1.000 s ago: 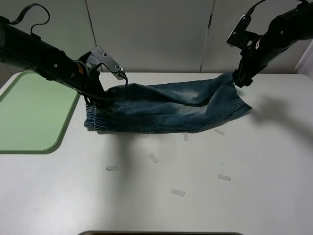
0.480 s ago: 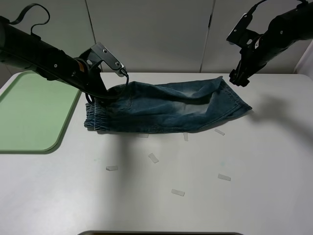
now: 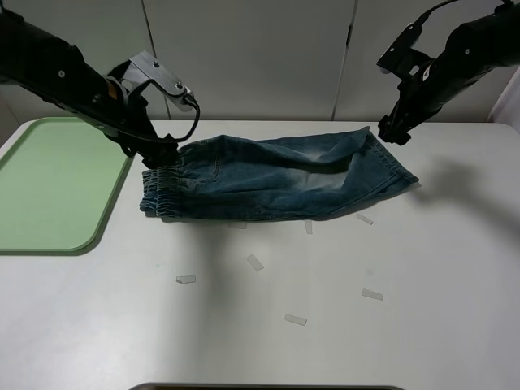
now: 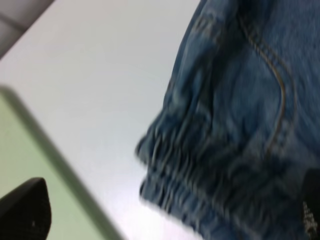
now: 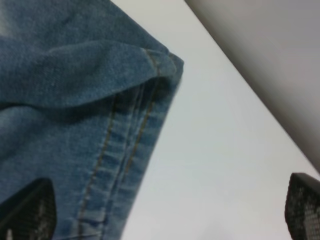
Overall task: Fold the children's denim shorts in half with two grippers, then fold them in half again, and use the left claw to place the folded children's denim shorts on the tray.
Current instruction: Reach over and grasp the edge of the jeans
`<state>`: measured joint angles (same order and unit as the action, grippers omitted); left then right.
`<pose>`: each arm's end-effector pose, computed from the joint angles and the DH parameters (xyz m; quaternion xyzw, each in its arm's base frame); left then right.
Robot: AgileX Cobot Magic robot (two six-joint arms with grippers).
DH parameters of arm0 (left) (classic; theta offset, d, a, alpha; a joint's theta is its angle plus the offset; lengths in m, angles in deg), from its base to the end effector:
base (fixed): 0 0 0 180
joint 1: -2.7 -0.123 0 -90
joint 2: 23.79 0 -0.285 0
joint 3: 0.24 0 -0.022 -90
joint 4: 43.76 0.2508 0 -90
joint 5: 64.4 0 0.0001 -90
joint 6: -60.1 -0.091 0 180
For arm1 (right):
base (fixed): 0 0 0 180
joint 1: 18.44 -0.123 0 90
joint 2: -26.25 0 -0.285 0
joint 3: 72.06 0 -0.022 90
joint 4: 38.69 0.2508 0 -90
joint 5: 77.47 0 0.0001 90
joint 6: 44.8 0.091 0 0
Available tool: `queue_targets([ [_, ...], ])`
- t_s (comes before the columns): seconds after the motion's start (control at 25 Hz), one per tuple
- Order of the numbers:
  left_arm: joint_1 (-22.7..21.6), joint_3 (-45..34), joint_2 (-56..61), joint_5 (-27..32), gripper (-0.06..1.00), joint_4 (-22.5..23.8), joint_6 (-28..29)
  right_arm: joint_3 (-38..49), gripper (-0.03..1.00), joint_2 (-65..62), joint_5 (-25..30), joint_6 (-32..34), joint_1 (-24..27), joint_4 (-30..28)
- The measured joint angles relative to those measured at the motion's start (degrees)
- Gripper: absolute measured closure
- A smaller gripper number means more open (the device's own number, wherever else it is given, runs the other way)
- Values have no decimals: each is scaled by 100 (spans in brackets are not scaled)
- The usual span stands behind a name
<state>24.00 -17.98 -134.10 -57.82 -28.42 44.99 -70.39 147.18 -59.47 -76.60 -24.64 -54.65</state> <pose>0.3503 -0.1336 0.1893 0.3963 0.8322 0.0445 0.3852 0.4262 0.0385 0.1814 -0.4074 0.8458 -0.1567 0.3067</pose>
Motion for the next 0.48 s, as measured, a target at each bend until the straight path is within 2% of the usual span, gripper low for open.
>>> queue_targets([
  [0.24,0,0,811,1401,-5,0,499,0,27,0,327,375,0,501],
  [0.32,0,0,940,1620,-5,0,584,0,27,-5,420,499,0,554],
  [0.36,0,0,1287,2117,-5,0,817,0,27,-21,497,621,0,591],
  [0.44,0,0,1511,2480,-5,0,986,0,27,-57,600,822,0,641],
  [0.48,0,0,1511,2480,-5,0,986,0,27,-86,662,970,0,655],
])
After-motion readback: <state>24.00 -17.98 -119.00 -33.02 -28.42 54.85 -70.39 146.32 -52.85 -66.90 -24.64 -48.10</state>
